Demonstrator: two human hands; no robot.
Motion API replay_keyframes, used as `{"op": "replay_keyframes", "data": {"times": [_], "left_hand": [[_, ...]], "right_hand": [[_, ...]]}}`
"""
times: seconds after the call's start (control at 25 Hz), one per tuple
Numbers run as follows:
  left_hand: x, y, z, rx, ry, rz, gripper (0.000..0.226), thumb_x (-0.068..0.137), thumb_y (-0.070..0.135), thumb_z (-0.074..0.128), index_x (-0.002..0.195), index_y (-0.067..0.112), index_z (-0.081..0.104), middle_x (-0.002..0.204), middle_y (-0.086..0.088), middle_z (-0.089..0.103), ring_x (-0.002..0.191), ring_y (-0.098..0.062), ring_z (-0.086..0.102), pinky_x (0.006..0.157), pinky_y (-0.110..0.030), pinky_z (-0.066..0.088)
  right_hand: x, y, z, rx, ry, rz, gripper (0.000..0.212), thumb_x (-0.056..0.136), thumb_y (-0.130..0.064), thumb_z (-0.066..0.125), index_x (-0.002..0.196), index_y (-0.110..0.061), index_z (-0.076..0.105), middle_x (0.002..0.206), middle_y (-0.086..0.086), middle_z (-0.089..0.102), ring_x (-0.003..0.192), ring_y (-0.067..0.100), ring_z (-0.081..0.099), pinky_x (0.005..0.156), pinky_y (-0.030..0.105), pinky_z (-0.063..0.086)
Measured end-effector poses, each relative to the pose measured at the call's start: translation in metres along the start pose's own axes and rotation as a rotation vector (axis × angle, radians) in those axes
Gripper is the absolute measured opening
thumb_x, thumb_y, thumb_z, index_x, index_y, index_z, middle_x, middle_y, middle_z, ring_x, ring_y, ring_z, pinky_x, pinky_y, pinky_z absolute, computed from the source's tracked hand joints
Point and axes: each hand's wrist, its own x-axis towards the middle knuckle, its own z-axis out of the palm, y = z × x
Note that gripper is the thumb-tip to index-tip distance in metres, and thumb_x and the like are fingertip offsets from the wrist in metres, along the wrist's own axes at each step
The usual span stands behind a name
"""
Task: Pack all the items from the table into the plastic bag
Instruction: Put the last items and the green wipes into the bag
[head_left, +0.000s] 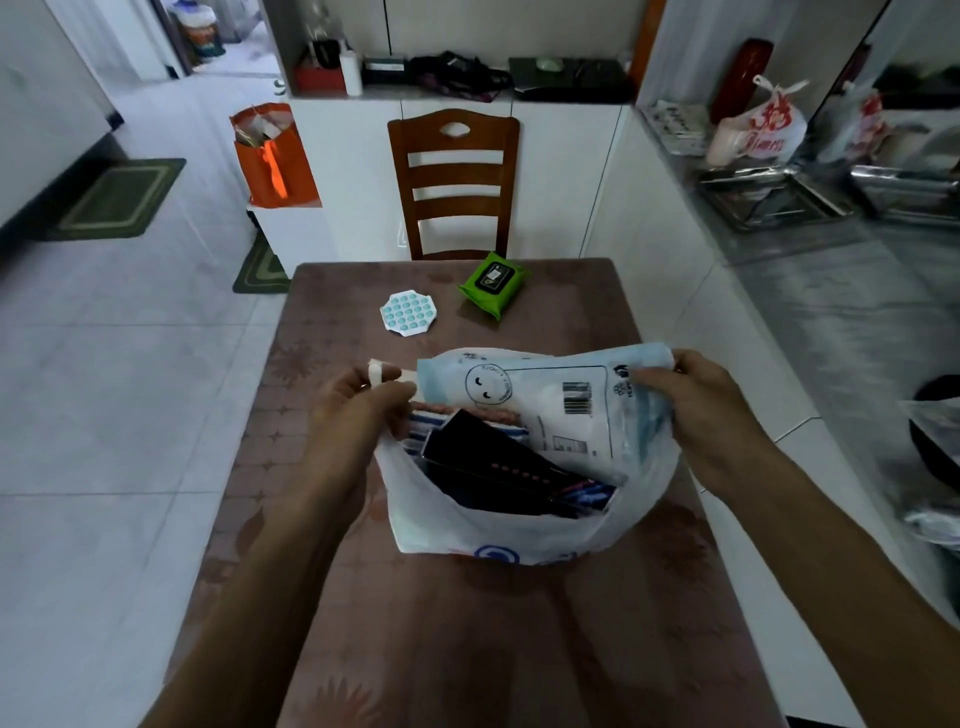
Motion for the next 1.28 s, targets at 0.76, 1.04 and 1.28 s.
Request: {"op": "replay_keyframes", "data": {"times": [0.76, 1.04, 1.28], "left_hand": [[-0.003, -0.013, 0.007, -0.048, -0.15, 0.089, 0.024, 0.087, -0.003, 0.053, 0.108, 0.002, 0.063, 0.069, 0.001, 0.061, 0.059, -0.01, 0.052, 0.055, -0.02, 0.048], [0.006, -0.008, -0.006, 0.121, -0.148, 0.055, 0.025, 0.087, 0.003, 0.057, 0.107, 0.013, 0.066, 0.082, -0.01, 0.065, 0.074, -0.02, 0.061, 0.074, -0.033, 0.055], [0.006, -0.009, -0.007, 0.12, -0.093, 0.072, 0.017, 0.088, 0.006, 0.053, 0.094, 0.014, 0.068, 0.069, -0.005, 0.064, 0.065, -0.016, 0.061, 0.065, -0.026, 0.057]], "right_hand": [[0.018, 0.078, 0.098, -1.142, -0.684, -0.47, 0.045, 0.094, -0.047, 0.048, 0.134, -0.029, 0.038, 0.128, 0.002, 0.059, 0.113, 0.025, 0.058, 0.088, 0.039, 0.048], [0.026, 0.077, 0.118, -1.235, -0.569, -0.314, 0.057, 0.086, -0.045, 0.06, 0.131, -0.019, 0.038, 0.135, 0.011, 0.048, 0.119, 0.032, 0.047, 0.093, 0.044, 0.046], [-0.02, 0.07, 0.134, -1.172, -0.401, -0.862, 0.069, 0.099, -0.05, 0.025, 0.153, -0.026, -0.01, 0.163, -0.003, -0.009, 0.149, 0.019, -0.012, 0.121, 0.044, -0.003]]}}
